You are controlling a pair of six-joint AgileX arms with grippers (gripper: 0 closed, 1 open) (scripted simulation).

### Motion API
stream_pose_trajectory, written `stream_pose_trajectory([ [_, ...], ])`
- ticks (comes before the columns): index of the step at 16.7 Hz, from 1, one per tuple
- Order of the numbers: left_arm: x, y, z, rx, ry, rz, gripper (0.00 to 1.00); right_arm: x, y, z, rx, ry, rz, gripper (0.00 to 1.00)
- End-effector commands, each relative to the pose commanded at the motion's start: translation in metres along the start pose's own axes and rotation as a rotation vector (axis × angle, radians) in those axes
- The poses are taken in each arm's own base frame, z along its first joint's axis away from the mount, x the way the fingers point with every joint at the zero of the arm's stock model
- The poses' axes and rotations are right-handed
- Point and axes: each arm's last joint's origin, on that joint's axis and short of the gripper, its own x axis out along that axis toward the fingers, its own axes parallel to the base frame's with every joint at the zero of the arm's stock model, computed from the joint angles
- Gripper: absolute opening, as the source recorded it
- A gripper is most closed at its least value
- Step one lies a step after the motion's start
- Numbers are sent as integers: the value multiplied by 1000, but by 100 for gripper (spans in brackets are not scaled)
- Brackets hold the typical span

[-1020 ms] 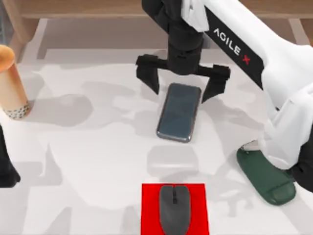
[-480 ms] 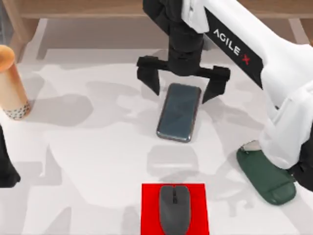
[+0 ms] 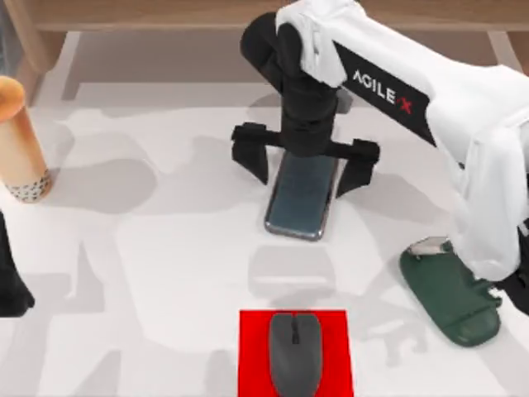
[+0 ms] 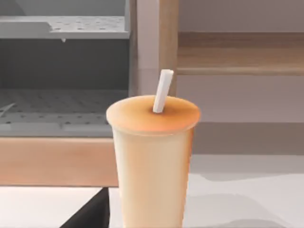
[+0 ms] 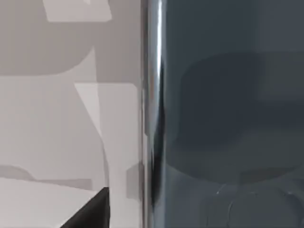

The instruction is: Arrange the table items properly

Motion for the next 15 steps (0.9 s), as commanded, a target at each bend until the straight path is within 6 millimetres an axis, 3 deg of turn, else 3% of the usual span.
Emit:
stream_pose_trajectory([
  [3,0,0,0,0,0,0,100,13,-1,-1,0,0,0,100],
  [7,0,0,0,0,0,0,100,14,-1,-1,0,-1,1,100],
  [15,0,0,0,0,0,0,100,14,-1,-1,0,-1,1,40],
])
